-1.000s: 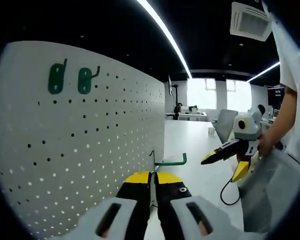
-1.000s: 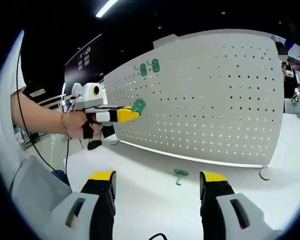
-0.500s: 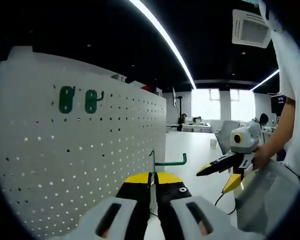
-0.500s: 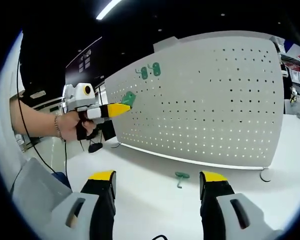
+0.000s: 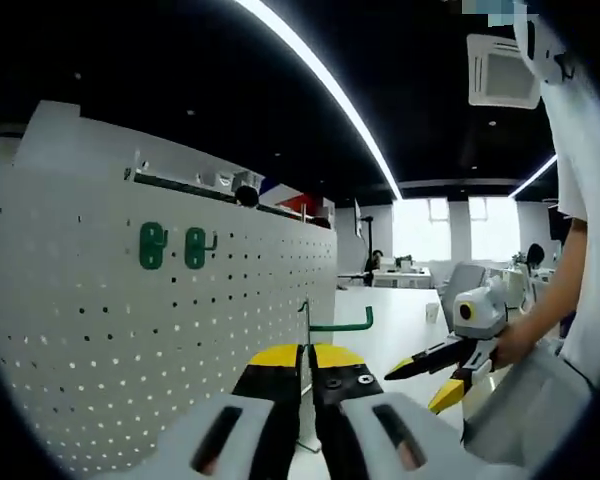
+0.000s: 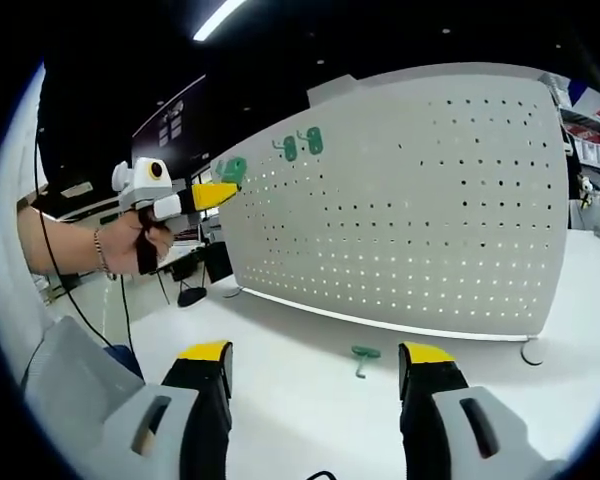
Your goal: Insert the hook assembly into the mounting plate slot until the hook locks in place.
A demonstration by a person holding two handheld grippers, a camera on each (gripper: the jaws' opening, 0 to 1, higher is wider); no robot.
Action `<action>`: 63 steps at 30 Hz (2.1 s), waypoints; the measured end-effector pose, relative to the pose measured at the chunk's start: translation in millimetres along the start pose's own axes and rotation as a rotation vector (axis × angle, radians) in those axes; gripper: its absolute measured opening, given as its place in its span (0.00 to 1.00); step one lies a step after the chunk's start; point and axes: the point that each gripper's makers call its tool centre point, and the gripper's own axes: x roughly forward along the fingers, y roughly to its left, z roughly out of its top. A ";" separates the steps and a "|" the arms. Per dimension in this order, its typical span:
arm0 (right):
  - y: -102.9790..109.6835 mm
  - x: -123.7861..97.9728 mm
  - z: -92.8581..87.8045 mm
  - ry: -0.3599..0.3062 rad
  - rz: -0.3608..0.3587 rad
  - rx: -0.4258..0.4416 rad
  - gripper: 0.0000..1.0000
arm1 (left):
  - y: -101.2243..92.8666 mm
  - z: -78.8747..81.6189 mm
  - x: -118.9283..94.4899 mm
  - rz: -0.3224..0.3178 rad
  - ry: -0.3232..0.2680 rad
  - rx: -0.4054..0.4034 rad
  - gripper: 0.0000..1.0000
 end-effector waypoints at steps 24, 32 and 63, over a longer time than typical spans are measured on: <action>18.7 -11.6 65.5 -0.301 0.079 0.047 0.60 | 1.5 -10.8 -0.1 0.024 0.016 -0.005 0.03; 26.1 -11.5 76.7 -0.331 0.106 0.042 0.58 | 2.7 -12.5 -1.5 0.034 0.016 -0.009 0.02; 69.2 35.3 108.7 -0.351 0.236 0.087 0.53 | 2.7 -10.3 -3.7 0.067 0.008 -0.004 0.02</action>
